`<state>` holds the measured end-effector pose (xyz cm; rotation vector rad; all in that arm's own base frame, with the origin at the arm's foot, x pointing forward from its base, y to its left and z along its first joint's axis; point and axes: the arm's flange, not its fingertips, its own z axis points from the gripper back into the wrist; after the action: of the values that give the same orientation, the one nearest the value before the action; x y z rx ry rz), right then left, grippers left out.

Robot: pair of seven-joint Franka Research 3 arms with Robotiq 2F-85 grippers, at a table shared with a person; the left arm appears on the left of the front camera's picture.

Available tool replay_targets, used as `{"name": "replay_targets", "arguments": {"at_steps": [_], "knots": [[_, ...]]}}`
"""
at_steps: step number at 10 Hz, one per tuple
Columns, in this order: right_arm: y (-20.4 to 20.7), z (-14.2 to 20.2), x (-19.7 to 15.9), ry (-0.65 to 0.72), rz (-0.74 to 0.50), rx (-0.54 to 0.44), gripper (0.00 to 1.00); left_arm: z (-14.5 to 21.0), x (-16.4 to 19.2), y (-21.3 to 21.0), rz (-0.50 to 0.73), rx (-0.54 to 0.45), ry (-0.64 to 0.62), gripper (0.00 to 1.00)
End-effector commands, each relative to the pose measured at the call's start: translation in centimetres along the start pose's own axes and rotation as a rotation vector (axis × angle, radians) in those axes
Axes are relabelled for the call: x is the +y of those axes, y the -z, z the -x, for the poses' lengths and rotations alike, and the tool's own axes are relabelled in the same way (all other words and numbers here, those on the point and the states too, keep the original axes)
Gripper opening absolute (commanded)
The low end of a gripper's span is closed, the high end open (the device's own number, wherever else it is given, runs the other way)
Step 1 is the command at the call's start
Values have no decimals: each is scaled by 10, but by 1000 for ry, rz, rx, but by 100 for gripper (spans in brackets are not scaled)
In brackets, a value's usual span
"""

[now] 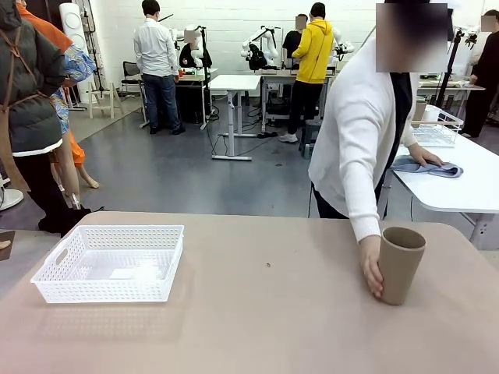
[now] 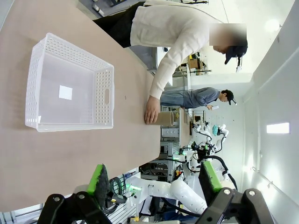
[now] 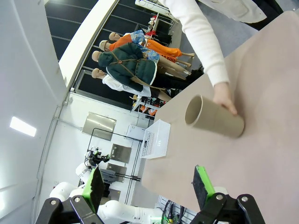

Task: Clean and organize the cups into the basket.
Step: Pick up the Organizing basket and move it to the center of the table, then pick up the Reusable plastic cup from the right side of the table and place it inside the Organizing basket.

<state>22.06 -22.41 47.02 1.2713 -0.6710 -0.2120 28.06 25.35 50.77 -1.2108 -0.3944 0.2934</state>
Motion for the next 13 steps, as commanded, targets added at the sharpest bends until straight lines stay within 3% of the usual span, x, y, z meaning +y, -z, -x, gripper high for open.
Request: {"name": "replay_targets", "arguments": {"at_steps": [1, 5, 6, 9, 13], "knots": [[-2, 2, -1, 4, 0, 10, 100, 0, -1, -1, 7, 4, -1, 100], [0, 0, 0, 0, 0, 0, 100, 0, -1, -1, 7, 4, -1, 100], [9, 0, 13, -60, -51, 19, 100, 0, 0, 0, 0, 0, 0, 100], [43, -4, 25, -567, -201, 285, 100, 0, -25, 27, -356, 102, 299, 100], [94, -21, -3, -960, -197, 407, 100, -3, -51, 90, -779, 219, 392, 100]]}}
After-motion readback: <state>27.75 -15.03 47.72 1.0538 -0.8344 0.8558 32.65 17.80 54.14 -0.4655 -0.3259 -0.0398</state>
